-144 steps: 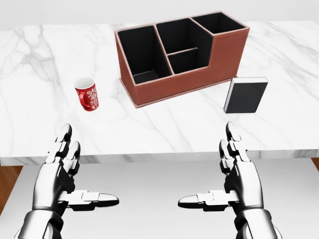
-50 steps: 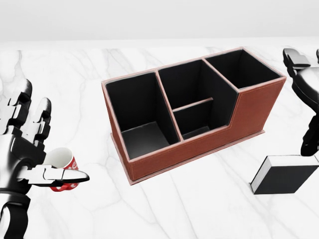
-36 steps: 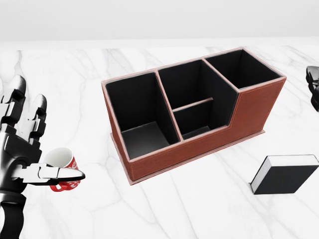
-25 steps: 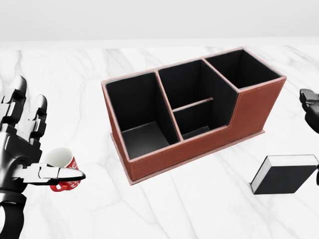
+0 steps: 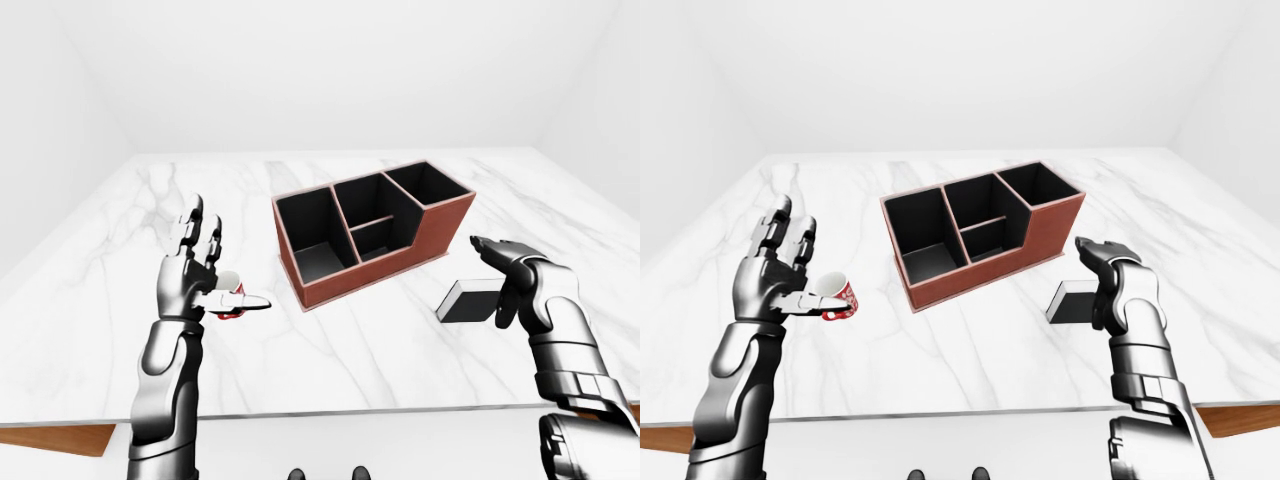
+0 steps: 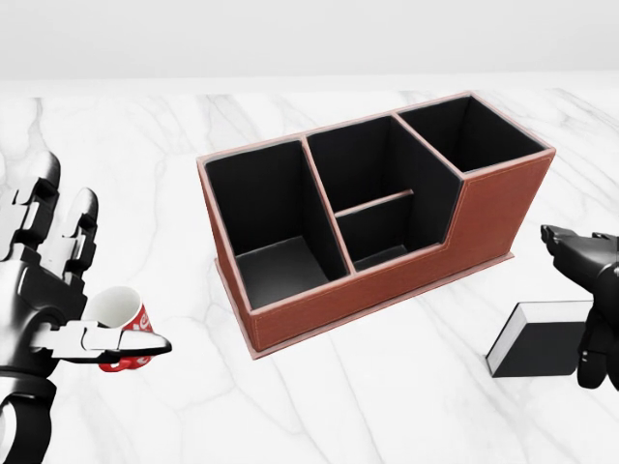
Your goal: Pick up the book and place it in the left compartment of the caddy.
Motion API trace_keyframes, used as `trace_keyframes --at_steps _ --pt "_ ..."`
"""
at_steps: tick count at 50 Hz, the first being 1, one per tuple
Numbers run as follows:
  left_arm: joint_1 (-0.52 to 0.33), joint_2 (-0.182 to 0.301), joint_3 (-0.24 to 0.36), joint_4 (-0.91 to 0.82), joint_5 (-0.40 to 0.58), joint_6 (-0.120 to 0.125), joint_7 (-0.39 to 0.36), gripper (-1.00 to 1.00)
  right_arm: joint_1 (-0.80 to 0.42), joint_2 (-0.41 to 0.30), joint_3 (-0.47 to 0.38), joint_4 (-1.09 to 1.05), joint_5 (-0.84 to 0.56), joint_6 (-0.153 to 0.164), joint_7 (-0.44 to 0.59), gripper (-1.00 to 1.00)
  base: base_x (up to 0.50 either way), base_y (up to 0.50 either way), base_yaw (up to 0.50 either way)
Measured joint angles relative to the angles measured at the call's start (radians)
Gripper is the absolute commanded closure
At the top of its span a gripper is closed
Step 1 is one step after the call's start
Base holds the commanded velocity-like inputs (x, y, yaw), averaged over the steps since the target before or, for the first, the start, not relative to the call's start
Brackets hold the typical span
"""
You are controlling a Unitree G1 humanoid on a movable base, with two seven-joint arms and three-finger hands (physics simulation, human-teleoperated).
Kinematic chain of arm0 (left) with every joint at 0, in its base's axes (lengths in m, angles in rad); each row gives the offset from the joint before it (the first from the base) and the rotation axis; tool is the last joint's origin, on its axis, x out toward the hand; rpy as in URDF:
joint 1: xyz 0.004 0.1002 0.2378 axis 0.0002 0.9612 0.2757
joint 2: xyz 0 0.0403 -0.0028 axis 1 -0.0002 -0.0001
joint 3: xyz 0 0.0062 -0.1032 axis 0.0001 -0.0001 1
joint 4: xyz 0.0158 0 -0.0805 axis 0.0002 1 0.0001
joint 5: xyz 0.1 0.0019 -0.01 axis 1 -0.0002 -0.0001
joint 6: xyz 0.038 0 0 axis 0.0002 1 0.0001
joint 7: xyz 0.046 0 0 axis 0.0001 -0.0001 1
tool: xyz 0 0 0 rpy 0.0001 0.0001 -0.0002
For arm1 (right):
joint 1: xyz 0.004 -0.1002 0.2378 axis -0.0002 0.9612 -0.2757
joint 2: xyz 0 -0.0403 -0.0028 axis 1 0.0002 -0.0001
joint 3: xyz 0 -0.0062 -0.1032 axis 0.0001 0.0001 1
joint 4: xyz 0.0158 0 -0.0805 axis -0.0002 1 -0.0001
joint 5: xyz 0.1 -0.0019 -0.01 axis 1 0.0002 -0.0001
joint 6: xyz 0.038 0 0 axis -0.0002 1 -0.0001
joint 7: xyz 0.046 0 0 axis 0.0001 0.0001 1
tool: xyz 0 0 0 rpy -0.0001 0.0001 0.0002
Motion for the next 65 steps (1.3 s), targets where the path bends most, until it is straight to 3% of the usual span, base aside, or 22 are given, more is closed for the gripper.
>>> trace_keyframes --at_steps 18,33,34,35,36,46,53,60,65 --pt "0.011 -0.01 -0.015 0.003 0.024 0.0 -0.007 -1.0 -0.121 0.03 0.082 0.295 0.054 0.0 -0.146 -1.0 0.0 0.0 0.0" --pt "0.016 -0.015 -0.023 0.009 0.039 0.0 -0.008 -1.0 -0.195 0.03 0.157 0.549 0.06 0.0 -0.386 -1.0 0.0 0.0 0.0" --pt "0.016 -0.016 -0.024 0.01 0.041 0.0 -0.008 -1.0 -0.198 0.028 0.164 0.563 0.052 0.0 -0.404 -0.41 0.0 0.0 0.0" --pt "0.016 -0.016 -0.024 0.01 0.042 0.0 -0.008 -1.0 -0.202 0.025 0.171 0.577 0.041 0.0 -0.424 0.38 0.0 0.0 0.0" --pt "0.017 -0.017 -0.025 0.01 0.043 0.0 -0.008 -1.0 -0.204 0.023 0.177 0.59 0.03 0.0 -0.443 0.98 0.0 0.0 0.0" --pt "0.022 -0.021 -0.031 0.011 0.055 0.0 -0.008 -1.0 -0.215 0.018 0.217 0.676 -0.039 0.0 -0.554 1.0 0.0 0.0 0.0" --pt "0.024 -0.022 -0.032 0.009 0.059 0.0 -0.008 -1.0 -0.216 0.02 0.225 0.687 -0.094 0.0 -0.576 1.0 0.0 0.0 0.0" --pt "0.02 -0.02 -0.028 0.012 0.058 0.0 -0.007 -1.0 -0.199 0.027 0.213 0.61 -0.139 0.0 -0.537 1.0 0.0 0.0 0.0" --pt "0.011 -0.015 -0.02 0.016 0.051 0.0 -0.005 -1.0 -0.161 0.031 0.191 0.458 -0.17 0.0 -0.441 1.0 0.0 0.0 0.0"
